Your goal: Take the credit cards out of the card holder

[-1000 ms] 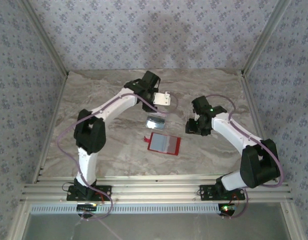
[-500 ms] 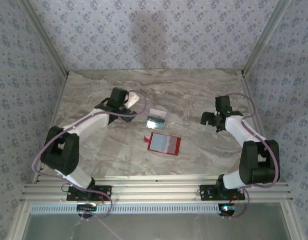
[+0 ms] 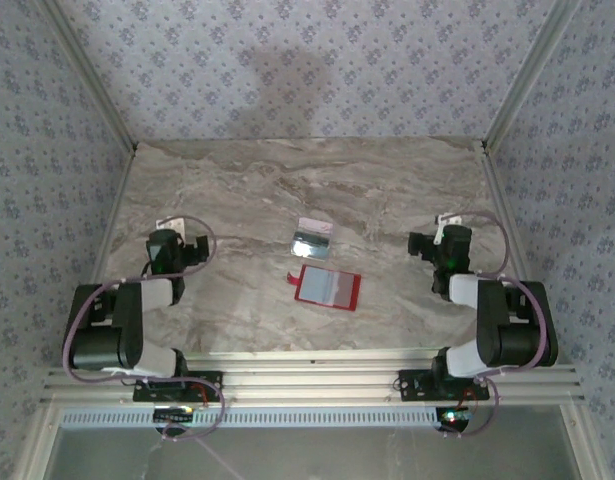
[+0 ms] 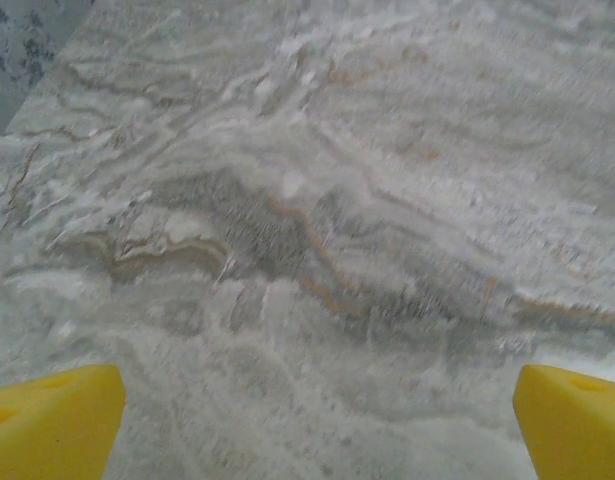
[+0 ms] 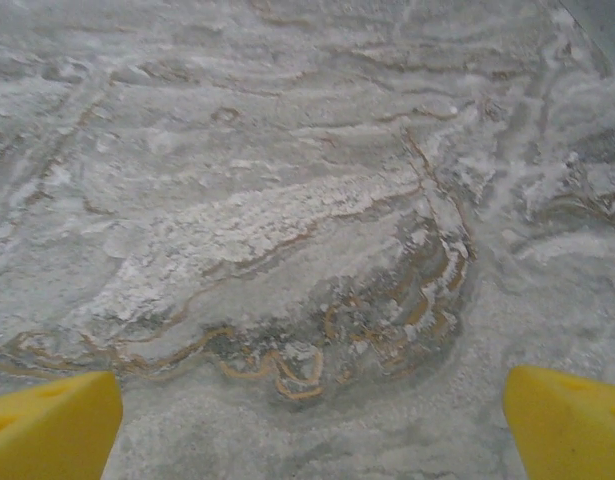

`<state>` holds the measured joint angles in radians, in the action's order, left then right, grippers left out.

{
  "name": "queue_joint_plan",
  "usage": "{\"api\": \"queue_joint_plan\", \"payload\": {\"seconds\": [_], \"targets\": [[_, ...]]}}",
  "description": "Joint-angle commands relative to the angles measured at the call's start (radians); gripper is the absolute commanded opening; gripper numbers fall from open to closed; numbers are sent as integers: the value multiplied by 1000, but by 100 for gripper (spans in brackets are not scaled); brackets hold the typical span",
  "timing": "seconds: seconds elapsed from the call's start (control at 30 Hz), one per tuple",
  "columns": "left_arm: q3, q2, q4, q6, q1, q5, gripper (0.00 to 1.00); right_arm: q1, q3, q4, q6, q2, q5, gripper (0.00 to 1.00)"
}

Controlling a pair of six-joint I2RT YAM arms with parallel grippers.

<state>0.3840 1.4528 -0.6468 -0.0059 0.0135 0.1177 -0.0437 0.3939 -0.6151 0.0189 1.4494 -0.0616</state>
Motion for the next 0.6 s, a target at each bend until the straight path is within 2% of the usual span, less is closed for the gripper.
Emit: {"api": "queue_joint_plan", "payload": {"seconds": [0.0, 0.03, 0.1, 0.27, 0.57], "targets": [[11, 46, -176, -12, 5, -105, 99, 3, -7, -192, -34, 51, 42, 100], [35, 57, -137, -6, 4, -114, 100, 9, -12, -239, -42, 83, 35, 100], [47, 68, -120, -9, 8, -119, 100, 16, -2, -184, -46, 70, 28, 100], [22, 83, -179, -3, -16, -47, 100, 15, -5, -198, -45, 73, 30, 100], [25, 81, -175, -4, -16, -49, 100, 20, -7, -204, -48, 74, 24, 100]]}}
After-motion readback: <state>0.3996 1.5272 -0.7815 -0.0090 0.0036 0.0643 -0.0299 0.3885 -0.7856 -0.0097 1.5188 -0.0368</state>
